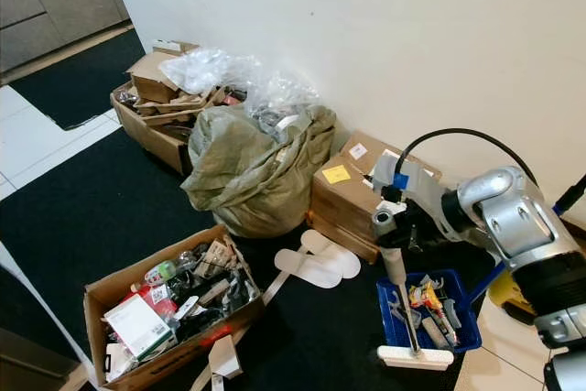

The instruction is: Sweep floor

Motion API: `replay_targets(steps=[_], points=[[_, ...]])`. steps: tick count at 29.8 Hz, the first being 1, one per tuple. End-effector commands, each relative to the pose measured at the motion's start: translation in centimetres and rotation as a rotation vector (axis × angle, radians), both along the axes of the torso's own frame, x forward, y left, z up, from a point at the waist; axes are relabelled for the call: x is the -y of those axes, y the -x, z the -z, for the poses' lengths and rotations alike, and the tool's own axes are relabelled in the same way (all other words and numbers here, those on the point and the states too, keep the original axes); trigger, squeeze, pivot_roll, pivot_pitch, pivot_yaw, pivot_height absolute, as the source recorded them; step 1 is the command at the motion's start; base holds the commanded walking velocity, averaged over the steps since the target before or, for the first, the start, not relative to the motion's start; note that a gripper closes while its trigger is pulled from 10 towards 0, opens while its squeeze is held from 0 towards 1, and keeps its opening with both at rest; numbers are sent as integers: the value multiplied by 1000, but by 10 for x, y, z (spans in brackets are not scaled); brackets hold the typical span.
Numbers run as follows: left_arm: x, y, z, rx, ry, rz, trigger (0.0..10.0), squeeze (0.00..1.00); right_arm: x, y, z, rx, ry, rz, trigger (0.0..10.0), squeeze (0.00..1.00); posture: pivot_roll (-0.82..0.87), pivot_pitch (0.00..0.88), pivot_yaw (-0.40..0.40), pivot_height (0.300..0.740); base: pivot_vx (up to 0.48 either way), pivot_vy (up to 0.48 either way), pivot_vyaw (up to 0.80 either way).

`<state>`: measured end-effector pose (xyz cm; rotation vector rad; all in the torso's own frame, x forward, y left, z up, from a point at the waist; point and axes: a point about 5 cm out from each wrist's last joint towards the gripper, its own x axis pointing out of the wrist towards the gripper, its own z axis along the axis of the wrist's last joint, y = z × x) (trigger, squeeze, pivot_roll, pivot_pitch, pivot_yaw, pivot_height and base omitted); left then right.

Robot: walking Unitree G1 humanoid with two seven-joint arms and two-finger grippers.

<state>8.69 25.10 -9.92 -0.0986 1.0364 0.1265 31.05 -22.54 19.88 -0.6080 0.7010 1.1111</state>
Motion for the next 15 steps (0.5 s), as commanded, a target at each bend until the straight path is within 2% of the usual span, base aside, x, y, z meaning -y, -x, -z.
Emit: replay_targets(steps=[1, 4, 6, 10, 11, 12, 13, 14, 15], points=[[-2, 8, 2, -31, 3, -11, 10000, 0, 4, 7, 10, -100, -22, 18, 10000, 0, -46, 153, 9, 740, 0, 0, 0], [-2, 8, 2, -30, 3, -11, 10000, 0, 3, 6, 10, -94, -30, 14, 10000, 0, -46, 153, 9, 740, 0, 0, 0], [-1, 8, 2, -31, 4, -11, 10000, 0, -8, 1, 8, -27, -101, -4, 10000, 0, -46, 145, 7, 740, 0, 0, 0], [-1, 8, 2, -31, 4, -11, 10000, 0, -12, -1, 7, 0, -126, -6, 10000, 0, -46, 145, 7, 740, 0, 0, 0], [-1, 8, 2, -31, 3, -10, 10000, 0, -18, -11, 2, 93, -192, 40, 10000, 0, -44, 140, 7, 740, 0, 0, 0], [-1, 8, 2, -31, 3, -10, 10000, 0, -18, -11, 2, 93, -192, 40, 10000, 0, -44, 140, 7, 740, 0, 0, 0], [-1, 8, 2, -31, 2, -8, 10000, 0, -24, -19, -2, 163, -257, 90, 10000, 0, -44, 135, 7, 740, 0, 0, 0], [-1, 8, 2, -31, 2, -8, 10000, 0, -24, -19, -2, 163, -257, 90, 10000, 0, -44, 135, 7, 740, 0, 0, 0], [-1, 8, 2, -31, 0, -6, 10000, 0, -30, -23, -5, 208, -317, 136, 10000, 0, -46, 128, 9, 740, 0, 0, 0]])
